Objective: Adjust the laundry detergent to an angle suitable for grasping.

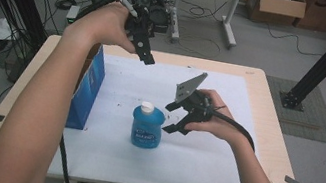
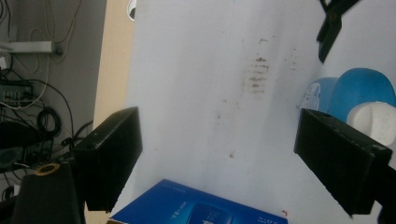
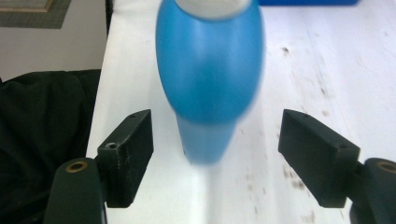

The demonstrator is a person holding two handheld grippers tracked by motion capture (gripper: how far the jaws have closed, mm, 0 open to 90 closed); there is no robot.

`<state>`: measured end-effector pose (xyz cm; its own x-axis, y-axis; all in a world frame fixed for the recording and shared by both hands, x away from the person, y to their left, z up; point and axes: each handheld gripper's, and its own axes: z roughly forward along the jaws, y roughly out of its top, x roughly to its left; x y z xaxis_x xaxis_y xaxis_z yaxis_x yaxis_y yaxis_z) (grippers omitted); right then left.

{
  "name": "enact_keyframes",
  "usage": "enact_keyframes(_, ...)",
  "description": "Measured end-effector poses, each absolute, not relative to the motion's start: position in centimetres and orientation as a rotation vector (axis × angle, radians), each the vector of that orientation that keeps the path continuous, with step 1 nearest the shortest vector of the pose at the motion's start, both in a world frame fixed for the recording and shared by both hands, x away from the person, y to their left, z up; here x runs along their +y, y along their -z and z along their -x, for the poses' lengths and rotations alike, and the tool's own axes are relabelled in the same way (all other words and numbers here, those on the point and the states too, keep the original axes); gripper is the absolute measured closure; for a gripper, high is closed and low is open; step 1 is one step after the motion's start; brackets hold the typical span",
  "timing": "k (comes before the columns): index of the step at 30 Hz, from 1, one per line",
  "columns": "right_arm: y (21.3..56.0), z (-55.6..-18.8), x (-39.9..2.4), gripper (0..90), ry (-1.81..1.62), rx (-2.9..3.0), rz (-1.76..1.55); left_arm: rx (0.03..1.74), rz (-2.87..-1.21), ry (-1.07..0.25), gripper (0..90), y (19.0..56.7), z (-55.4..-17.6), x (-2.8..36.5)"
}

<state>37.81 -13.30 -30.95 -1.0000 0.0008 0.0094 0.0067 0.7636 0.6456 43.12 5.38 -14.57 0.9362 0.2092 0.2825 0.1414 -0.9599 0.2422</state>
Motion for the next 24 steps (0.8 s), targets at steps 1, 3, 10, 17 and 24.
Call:
enact_keyframes(1, 30.7, -37.9, -13.8, 25.5, 1.074, -2.948, 0.031, 0.264, -2.874, -0.454, 15.9, 14.6, -43.1, 5.4)
enact_keyframes(3, 30.2, -38.4, -14.8, 25.4, 1.064, -2.950, 0.094, 0.264, -2.871, -0.455, 15.9, 14.6, -43.0, 5.3)
enact_keyframes(10, 28.7, -40.7, -17.5, 27.6, 0.915, -3.029, 0.478, 0.259, -2.887, -0.459, 15.9, 14.5, -42.7, 5.1)
enact_keyframes(17, 27.1, -42.8, -19.6, 25.9, 0.764, -3.014, 0.830, 0.239, -2.894, -0.469, 15.9, 14.2, -42.7, 4.8)
enact_keyframes(24, 26.6, -44.0, -20.7, 26.1, 0.620, -2.988, 1.069, 0.224, -2.895, -0.475, 16.0, 13.8, -42.4, 4.6)
